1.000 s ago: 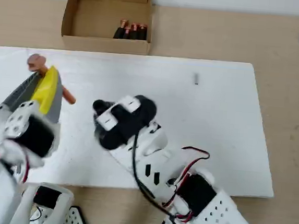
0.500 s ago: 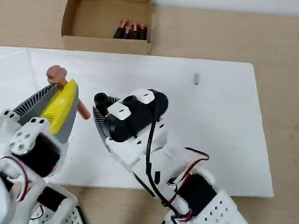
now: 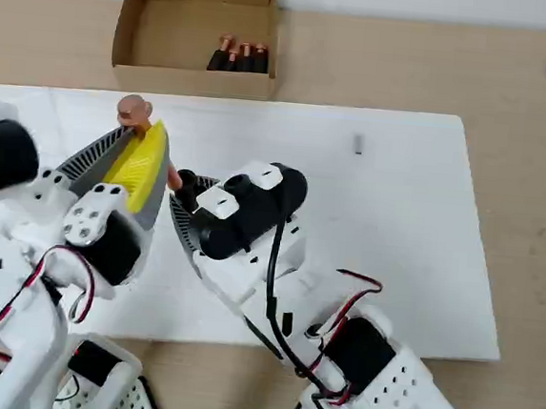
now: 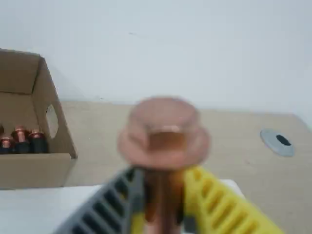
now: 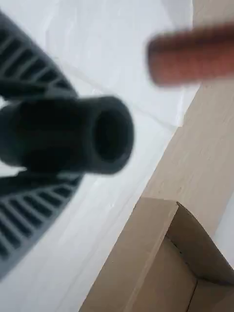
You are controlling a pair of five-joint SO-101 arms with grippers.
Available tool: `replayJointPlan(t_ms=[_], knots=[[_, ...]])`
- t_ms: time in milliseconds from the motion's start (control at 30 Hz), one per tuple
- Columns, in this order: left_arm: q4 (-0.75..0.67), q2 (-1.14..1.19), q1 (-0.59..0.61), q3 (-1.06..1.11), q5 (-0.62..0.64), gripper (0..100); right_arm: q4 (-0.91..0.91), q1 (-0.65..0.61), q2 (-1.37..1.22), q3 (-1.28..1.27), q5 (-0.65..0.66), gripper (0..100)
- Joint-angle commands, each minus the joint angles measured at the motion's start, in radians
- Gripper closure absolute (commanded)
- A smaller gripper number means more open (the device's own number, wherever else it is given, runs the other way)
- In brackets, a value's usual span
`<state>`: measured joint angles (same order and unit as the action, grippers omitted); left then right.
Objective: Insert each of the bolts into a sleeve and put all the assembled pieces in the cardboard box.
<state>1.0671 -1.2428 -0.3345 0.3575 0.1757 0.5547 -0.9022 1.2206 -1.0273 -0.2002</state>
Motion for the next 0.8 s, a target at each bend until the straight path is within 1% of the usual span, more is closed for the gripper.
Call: replayJointPlan(t_ms=[0, 333, 567, 767], knots=[[-0.025, 0.002, -0.018, 0.000, 0.002, 100, -0.023, 0.015, 0.027, 0.010, -0.006, 98.8], [-0.040, 0.002, -0.018, 0.083, -0.006, 100, -0.023, 0.015, 0.027, 0.012, -0.008, 98.8], [-0.135, -0.004, -0.012, 0.166, -0.008, 100, -0.023, 0.015, 0.027, 0.012, -0.008, 98.8], [-0.147, -0.004, -0.012, 0.170, -0.037, 100, -0.023, 0.015, 0.027, 0.012, -0.008, 98.8]])
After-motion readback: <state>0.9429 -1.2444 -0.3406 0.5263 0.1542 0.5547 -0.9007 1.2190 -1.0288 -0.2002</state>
